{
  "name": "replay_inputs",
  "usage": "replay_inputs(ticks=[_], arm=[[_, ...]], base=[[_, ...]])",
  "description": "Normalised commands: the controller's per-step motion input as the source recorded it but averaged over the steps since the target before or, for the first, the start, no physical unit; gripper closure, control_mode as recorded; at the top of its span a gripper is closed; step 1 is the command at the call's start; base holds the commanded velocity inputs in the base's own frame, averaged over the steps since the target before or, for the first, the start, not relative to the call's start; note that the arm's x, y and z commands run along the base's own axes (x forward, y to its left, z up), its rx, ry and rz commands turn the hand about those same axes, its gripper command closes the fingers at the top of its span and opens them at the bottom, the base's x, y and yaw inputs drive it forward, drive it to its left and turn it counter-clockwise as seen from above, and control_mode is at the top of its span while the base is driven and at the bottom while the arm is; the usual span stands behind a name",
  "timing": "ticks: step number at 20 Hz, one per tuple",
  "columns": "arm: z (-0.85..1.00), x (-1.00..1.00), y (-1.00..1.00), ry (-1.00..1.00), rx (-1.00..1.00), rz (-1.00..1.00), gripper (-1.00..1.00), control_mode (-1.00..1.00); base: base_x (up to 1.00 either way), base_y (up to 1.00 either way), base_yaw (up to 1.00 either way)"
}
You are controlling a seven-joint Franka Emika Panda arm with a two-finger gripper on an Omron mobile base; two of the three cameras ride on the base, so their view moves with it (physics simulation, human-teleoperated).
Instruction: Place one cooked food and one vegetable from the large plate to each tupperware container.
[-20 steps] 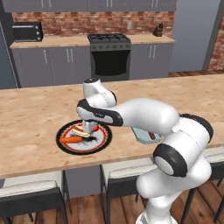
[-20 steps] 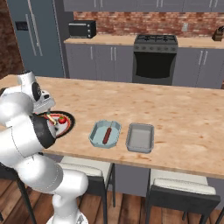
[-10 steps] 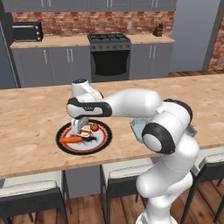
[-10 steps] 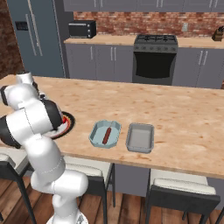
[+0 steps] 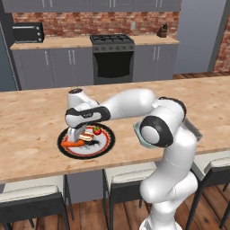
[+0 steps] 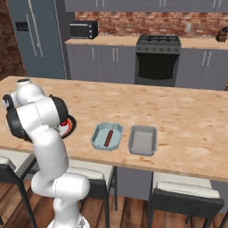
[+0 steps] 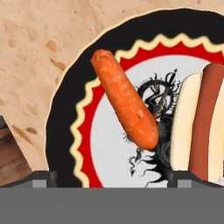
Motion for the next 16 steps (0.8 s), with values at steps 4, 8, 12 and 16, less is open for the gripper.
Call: replay_inputs(ticks=[4, 8, 12, 16], arm=[[-0.41, 0.2, 0.21, 0.02, 0.0, 0.0, -1.0, -1.0], [-0.3, 0.27, 0.12, 0.14, -0.02, 0.0, -1.0, -1.0], [-0.25, 0.26, 0.01, 0.14, -0.03, 0.0, -1.0, -1.0], [-0.22, 0.15, 0.01, 0.02, -0.01, 0.0, -1.0, -1.0]], base=[[0.0, 0.0, 0.0], [0.0, 0.0, 0.0], [0.0, 0.0, 0.0], [0.0, 0.0, 0.0]])
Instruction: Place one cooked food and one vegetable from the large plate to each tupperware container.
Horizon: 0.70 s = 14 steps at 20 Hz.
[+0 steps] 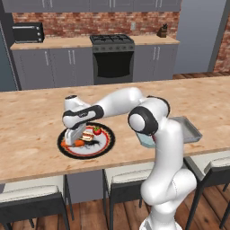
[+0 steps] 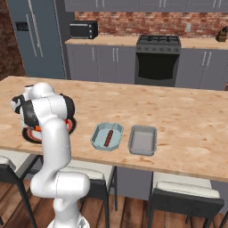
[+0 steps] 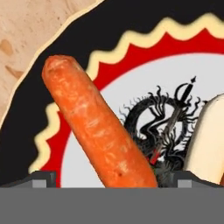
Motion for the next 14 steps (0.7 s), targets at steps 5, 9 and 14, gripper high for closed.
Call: replay_inputs(ticks=[5, 9, 14], arm=[[-0.26, 0.01, 0.12, 0.0, -0.01, 0.0, -1.0, -1.0], [-0.3, 0.0, 0.06, 0.0, -0.01, 0.0, -1.0, -1.0], [-0.21, 0.0, 0.01, 0.0, 0.0, 0.0, -1.0, -1.0]], base=[[0.0, 0.0, 0.0], [0.0, 0.0, 0.0], [0.0, 0.0, 0.0]])
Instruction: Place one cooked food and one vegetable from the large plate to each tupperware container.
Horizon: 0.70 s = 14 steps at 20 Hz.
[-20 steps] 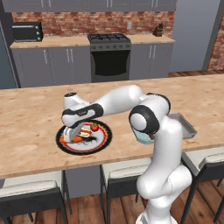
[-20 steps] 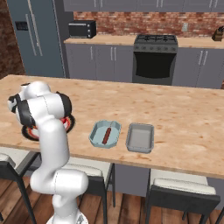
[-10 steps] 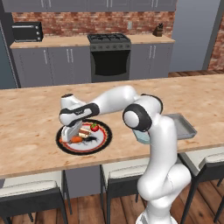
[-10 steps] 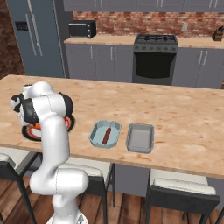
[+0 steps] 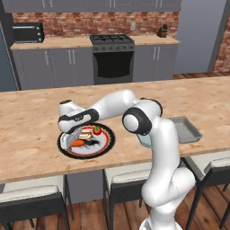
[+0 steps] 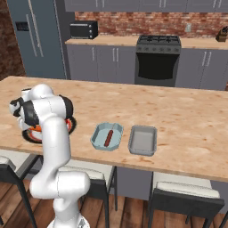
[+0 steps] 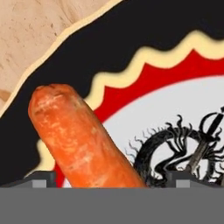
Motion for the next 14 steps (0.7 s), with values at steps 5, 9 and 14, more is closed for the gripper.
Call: replay_inputs(ticks=[5, 9, 14], arm=[[-0.07, 0.0, 0.14, 0.0, 0.0, 0.0, -1.0, -1.0], [-0.01, 0.0, 0.12, 0.0, 0.0, 0.0, 1.0, -1.0], [0.0, -0.01, 0.01, 0.0, 0.0, 0.0, 1.0, -1.0]], base=[[0.0, 0.0, 0.0], [0.0, 0.0, 0.0], [0.0, 0.0, 0.0]])
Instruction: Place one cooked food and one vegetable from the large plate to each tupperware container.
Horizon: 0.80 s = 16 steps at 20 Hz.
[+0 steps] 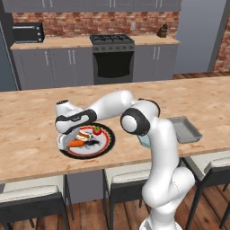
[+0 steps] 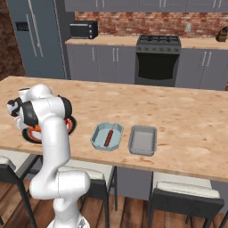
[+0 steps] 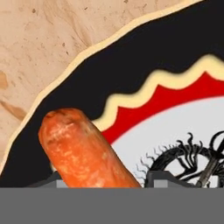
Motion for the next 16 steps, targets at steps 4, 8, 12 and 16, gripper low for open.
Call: replay_inputs(ticks=[4, 8, 12, 16], arm=[[0.01, -0.16, -0.02, 0.0, 0.0, -0.01, 1.0, -1.0], [0.32, -0.56, -0.27, -0.01, 0.0, -0.04, 1.0, -1.0], [0.55, -0.72, -0.53, -0.01, 0.0, -0.05, 1.0, -1.0], [0.53, -0.5, -0.84, 0.0, 0.0, -0.17, 1.0, -1.0]], base=[[0.0, 0.0, 0.0], [0.0, 0.0, 0.0], [0.0, 0.0, 0.0], [0.0, 0.0, 0.0]])
